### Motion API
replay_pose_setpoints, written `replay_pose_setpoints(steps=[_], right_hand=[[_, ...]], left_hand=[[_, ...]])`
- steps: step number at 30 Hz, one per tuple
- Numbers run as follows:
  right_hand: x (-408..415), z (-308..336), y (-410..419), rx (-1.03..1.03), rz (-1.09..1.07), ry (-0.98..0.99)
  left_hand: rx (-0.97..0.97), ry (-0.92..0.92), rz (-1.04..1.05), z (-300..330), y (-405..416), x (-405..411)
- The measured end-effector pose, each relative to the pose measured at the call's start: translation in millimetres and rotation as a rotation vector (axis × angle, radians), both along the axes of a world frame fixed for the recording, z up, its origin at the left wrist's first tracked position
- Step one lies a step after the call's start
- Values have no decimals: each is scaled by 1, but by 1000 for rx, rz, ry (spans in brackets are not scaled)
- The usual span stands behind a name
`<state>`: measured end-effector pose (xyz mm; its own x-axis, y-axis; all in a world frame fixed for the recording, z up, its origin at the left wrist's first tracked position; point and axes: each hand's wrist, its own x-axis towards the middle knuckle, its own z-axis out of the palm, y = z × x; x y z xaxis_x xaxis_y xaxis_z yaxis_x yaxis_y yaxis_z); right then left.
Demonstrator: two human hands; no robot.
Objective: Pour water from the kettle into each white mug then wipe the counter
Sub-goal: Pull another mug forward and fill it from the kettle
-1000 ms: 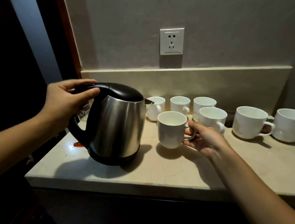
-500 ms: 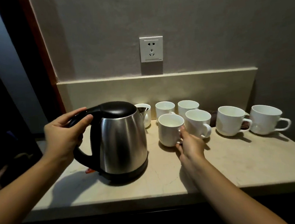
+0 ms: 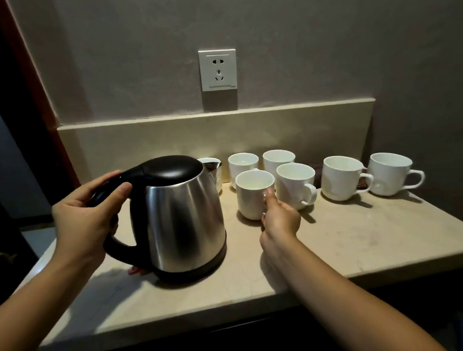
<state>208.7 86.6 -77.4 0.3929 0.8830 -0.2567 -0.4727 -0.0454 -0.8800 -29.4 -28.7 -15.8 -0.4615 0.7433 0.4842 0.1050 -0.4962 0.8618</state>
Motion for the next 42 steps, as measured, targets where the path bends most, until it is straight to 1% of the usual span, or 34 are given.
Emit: replay_pose_setpoints(steps=[6, 11, 15, 18, 20, 23, 26, 28, 31, 33, 36, 39, 42], right_hand=[[-2, 2, 4, -8, -8, -22], [0, 3, -2, -15, 43, -30], [18, 3, -10, -20, 90, -56], [48, 5, -19, -13, 151, -155], [75, 10, -24, 18, 173, -226], [116, 21, -32, 112, 93, -394], [153, 35, -28, 158, 37, -531], [180, 43, -18, 120, 45, -520], [214, 49, 1, 12, 85, -447], [230, 48, 15, -42, 75, -442], [240, 39, 35, -60, 62, -445], [240, 28, 50, -66, 157, -425], [236, 19, 63, -57, 199, -320]], left_hand=[[-24, 10, 13, 2, 0, 2], [-5, -29, 49, 0, 0, 4], [16, -89, 39, -5, 5, 9], [6, -132, 16, -10, 14, 19], [1, -143, -35, -11, 21, 30], [-7, -119, -136, -11, 31, 51], [-22, -80, -160, -9, 41, 78], [-17, -78, -190, -6, 48, 100], [-7, -85, -238, 0, 54, 132], [1, -97, -286, 4, 56, 150], [8, -84, -335, 8, 61, 174], [15, -65, -367, 7, 65, 193], [17, -41, -382, 4, 67, 206]])
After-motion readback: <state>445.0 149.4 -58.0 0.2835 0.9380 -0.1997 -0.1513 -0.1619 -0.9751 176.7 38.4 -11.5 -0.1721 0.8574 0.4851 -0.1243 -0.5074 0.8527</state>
